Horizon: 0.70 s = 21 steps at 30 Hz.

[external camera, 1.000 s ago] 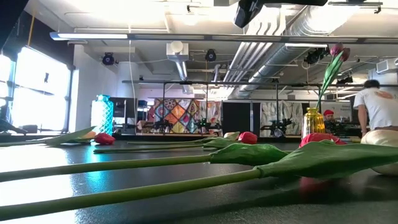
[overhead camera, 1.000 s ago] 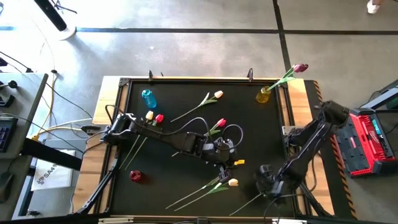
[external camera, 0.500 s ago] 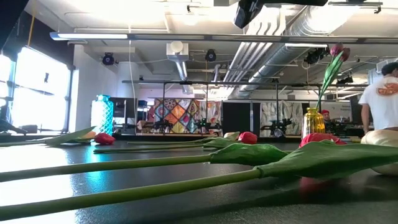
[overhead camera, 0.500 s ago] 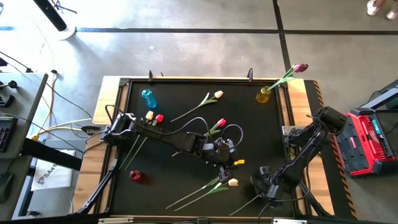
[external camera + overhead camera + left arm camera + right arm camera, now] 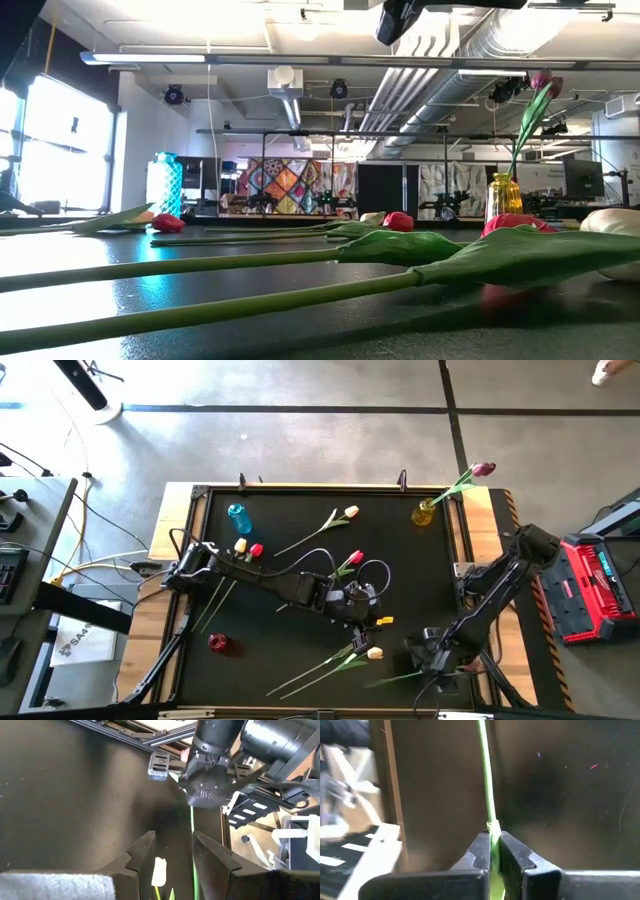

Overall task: Sort flowers into vase by color
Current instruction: Put the dark red flower into the yellow vase

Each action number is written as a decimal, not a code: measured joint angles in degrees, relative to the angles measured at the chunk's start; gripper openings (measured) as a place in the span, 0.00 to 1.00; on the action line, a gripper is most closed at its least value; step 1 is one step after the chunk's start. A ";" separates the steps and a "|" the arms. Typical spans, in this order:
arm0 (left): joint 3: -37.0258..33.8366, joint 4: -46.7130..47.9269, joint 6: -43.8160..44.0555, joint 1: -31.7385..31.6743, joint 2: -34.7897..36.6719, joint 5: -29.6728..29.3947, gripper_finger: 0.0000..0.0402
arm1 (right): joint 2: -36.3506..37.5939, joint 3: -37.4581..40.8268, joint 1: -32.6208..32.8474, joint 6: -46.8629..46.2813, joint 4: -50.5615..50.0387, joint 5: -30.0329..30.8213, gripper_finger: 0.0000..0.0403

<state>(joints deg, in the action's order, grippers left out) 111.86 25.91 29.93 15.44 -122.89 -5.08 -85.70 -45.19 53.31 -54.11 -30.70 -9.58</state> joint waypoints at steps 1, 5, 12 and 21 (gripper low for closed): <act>0.02 -0.02 -0.02 0.00 0.00 0.07 0.29 | 1.06 0.00 -0.15 -0.52 0.03 -0.15 0.03; 0.02 -0.15 -0.69 -0.02 0.00 1.88 0.29 | 6.40 0.00 -1.60 -3.29 -0.20 0.32 0.02; 0.02 -3.25 -6.27 0.30 0.00 2.91 0.29 | 16.91 0.00 -7.09 -10.79 -3.16 6.77 0.01; 0.04 -3.65 -12.26 0.34 0.00 2.95 0.35 | 23.32 -0.02 -15.66 -14.00 -3.61 6.70 0.01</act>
<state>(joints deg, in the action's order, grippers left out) 111.90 22.25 17.67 15.79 -122.89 -2.13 -62.38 -45.21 37.65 -68.11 -34.31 -2.88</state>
